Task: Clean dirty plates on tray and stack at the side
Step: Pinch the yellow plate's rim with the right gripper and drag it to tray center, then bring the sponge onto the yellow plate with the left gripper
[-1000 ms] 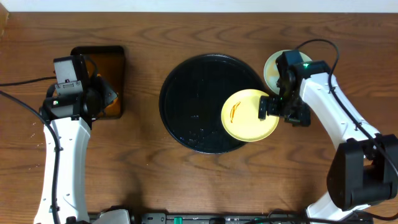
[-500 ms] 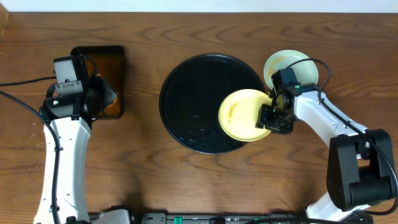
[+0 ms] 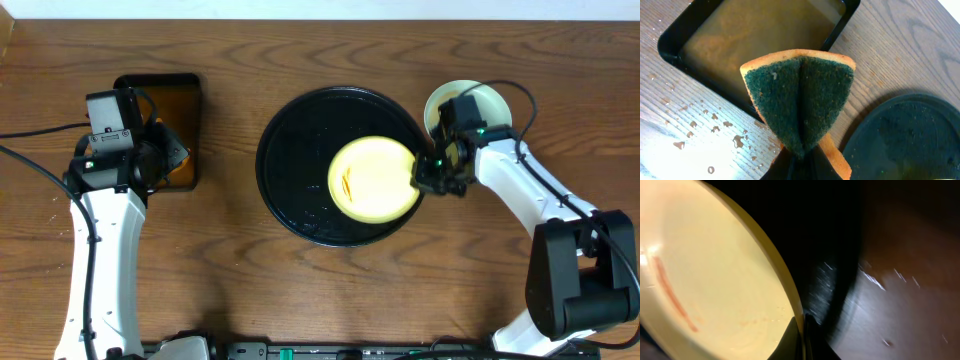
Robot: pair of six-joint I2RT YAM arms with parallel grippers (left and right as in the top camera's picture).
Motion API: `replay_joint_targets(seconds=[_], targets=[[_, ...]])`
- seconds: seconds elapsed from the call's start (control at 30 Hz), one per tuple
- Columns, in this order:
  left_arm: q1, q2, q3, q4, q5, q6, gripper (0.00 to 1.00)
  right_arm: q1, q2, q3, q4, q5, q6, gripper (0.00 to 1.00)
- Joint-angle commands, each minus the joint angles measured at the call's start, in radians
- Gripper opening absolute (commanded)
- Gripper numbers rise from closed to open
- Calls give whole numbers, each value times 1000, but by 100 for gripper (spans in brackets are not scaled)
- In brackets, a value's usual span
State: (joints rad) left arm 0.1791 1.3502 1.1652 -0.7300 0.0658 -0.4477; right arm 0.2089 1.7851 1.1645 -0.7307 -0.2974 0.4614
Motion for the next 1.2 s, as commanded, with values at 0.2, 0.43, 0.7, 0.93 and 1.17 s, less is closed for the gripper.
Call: replay_joint_targets(seconds=[0.2,0.43,0.7,0.93,1.17], targets=[[1,2,17,15,169,6,8,91,23,32,242,39,56,2],[-60,2,17,13,235,6,8,140,135,32,335,90,101,2],[-244,29,-13,80,237,5,8,140,201,32,364,57,107,2],[-396,196,-36,233,238,-55,8,155,201,32,364,66,107,2],[-581,429,-36,454,240,-46,8,172,201,32,354,137,106,2]])
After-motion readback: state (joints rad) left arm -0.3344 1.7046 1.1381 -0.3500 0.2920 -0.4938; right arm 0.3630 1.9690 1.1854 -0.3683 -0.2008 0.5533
